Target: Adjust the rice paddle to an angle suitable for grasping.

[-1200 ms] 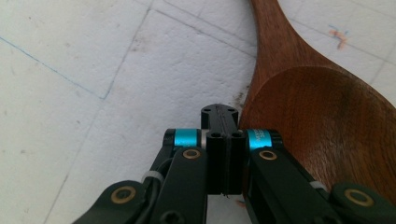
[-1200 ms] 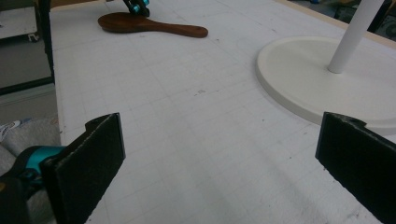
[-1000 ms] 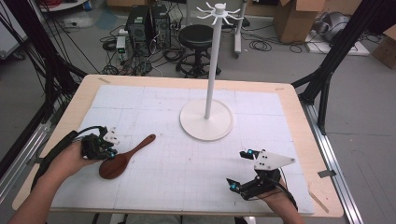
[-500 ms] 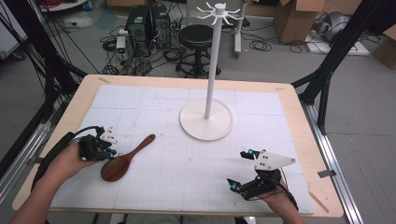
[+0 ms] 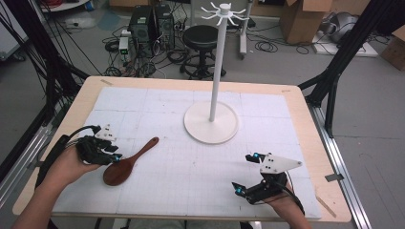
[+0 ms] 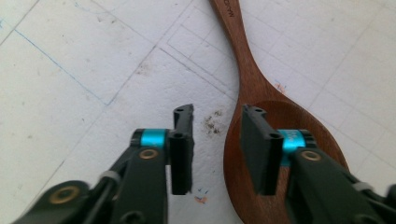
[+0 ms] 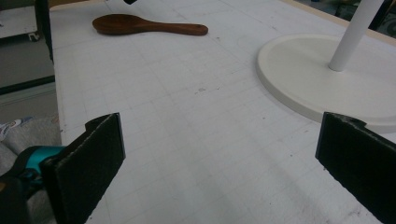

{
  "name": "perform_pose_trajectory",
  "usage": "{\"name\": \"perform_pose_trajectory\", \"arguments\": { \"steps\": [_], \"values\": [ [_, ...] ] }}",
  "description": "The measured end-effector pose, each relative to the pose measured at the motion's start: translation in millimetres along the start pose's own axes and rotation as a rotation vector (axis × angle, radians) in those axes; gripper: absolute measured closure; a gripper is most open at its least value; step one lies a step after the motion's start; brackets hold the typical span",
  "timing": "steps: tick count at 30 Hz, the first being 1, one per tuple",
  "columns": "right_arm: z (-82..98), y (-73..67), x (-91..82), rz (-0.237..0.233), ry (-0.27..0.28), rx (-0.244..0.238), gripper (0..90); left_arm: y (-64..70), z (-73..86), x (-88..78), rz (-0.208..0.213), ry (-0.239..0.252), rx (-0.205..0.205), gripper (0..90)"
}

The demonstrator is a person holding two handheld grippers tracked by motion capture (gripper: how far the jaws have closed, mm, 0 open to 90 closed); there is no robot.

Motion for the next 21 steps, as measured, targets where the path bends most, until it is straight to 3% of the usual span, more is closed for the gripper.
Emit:
{"name": "perform_pose_trajectory", "arguments": {
  "steps": [6, 8, 11, 15, 21],
  "values": [
    [0.1, 0.4, 0.0, 0.0, -0.001, 0.007, 0.5, 1.7, -4.9, -4.2, -0.025, 0.048, -0.009, 43.3],
    [0.0, 0.4, -0.1, 0.0, -0.002, 0.006, 0.5, 4.1, -6.3, -3.5, -0.004, 0.066, -0.02, 38.9],
    [0.0, 0.1, -0.1, 0.001, -0.003, 0.008, 0.5, 7.6, -6.0, -1.2, 0.019, 0.05, -0.025, 33.9],
    [0.2, -0.2, 0.1, 0.0, -0.004, 0.007, 0.5, 11.5, -8.1, 1.3, 0.039, 0.039, 0.002, 24.7],
    [0.5, 0.1, 0.1, -0.001, -0.006, 0.007, 0.5, 16.9, -13.5, 3.1, 0.065, 0.081, 0.006, 8.2]
  ]
}}
Point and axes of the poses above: each handheld gripper's, and its own axes: x roughly forward along the jaws, z roughly out of its underside, y roughly to its right, the point moved 8 cm from there along x, roughly forward along the jaws, and after that the axes turned 15 degrees about z, right-handed, at the moved point
